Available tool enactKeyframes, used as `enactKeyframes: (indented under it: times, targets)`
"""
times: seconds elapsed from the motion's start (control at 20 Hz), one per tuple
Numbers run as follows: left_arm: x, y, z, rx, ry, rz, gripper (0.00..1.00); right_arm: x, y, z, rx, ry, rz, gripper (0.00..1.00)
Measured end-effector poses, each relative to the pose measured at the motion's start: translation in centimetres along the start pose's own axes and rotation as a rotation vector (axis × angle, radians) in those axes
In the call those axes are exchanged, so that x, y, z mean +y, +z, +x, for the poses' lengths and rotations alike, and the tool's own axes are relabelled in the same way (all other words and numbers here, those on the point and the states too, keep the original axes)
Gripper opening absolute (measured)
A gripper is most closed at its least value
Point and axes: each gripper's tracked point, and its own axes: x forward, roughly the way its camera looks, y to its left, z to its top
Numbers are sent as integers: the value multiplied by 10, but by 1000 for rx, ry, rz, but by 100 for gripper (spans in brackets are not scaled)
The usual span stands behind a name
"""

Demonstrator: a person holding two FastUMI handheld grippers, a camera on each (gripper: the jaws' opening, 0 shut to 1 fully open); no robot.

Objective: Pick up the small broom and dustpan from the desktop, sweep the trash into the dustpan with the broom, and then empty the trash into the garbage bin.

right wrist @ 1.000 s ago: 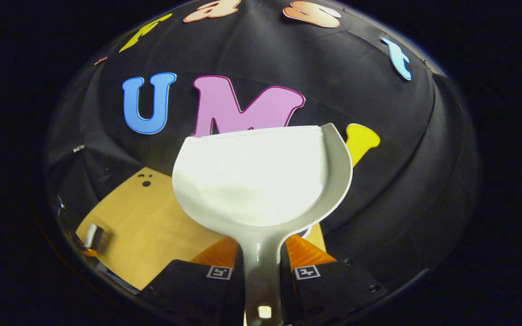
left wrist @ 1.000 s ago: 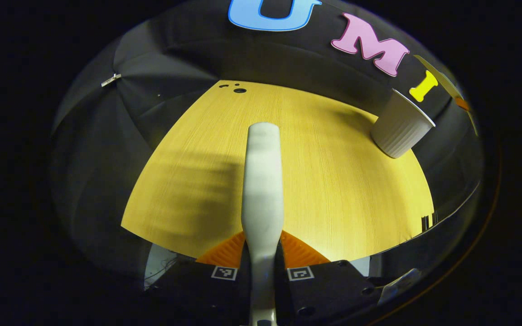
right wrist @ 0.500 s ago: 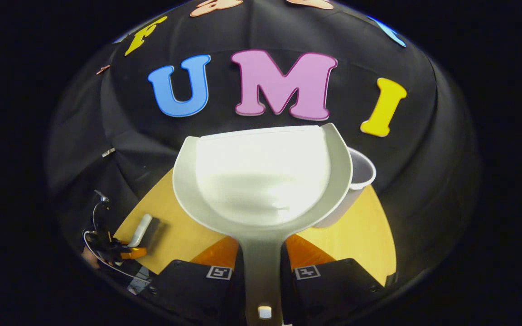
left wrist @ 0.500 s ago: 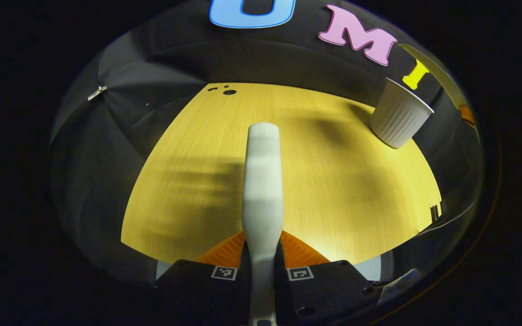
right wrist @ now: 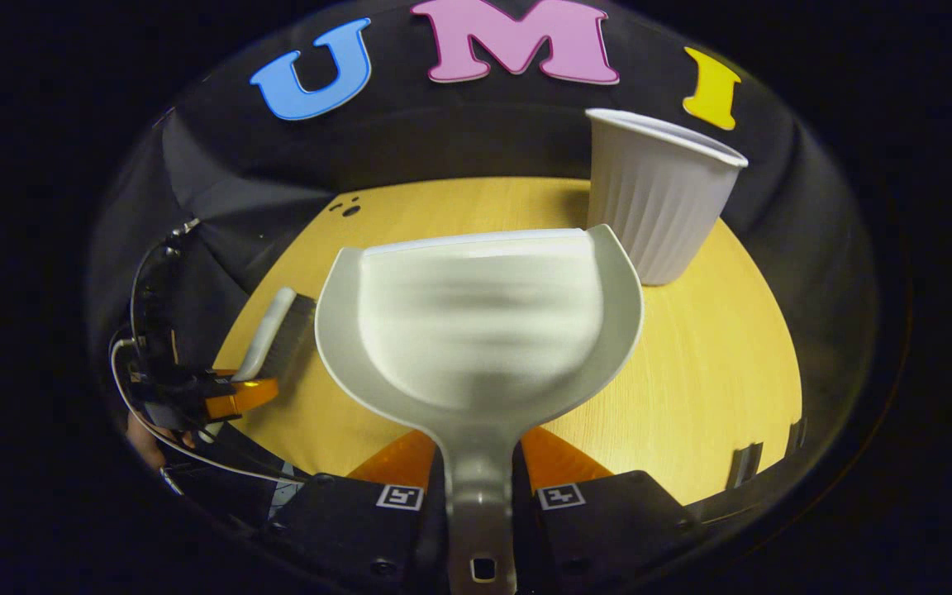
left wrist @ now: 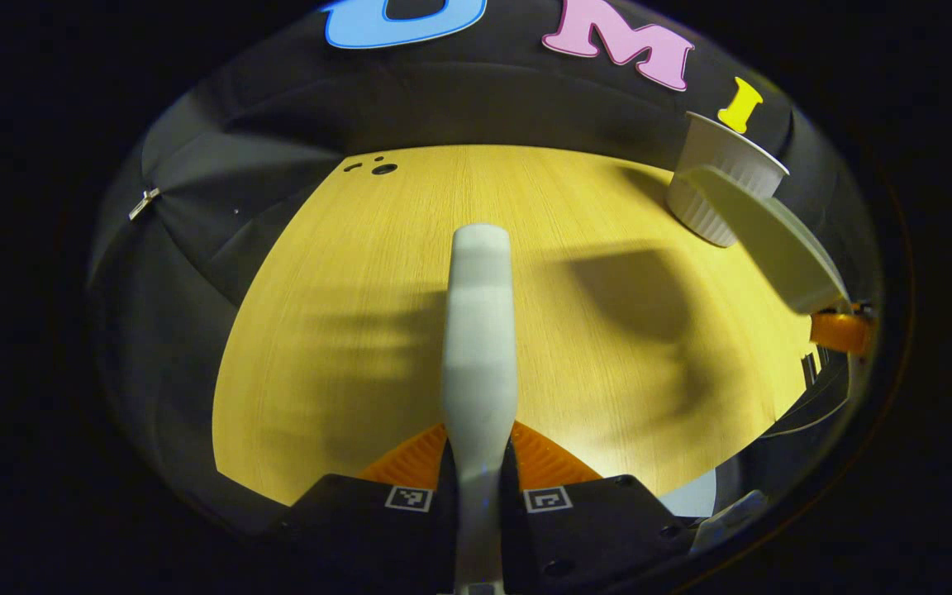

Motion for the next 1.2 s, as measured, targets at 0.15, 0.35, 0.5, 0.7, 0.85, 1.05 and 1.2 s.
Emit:
enactKeyframes:
  times: [0.15,0.35,0.5,0.7,0.85,1.05,1.2]
  targets:
    - [-7,6,16,24,7,-2,27,-6,-24,8,58,-28,33,31]
    - [-15,11,33,60,31,16,27,-8,-39,9,112,-61,47,35]
    - [-16,15,45,88,57,30,27,-7,-44,10,155,-66,51,35]
    - [-26,17,50,103,69,20,28,-12,-49,11,196,-70,22,36]
    - [-23,15,51,115,70,19,31,-8,-51,16,203,-68,46,34]
    - [-26,19,47,92,42,47,39,-6,-42,16,197,-51,65,65]
    - [-31,24,34,54,24,65,81,-4,-35,12,168,-59,50,100]
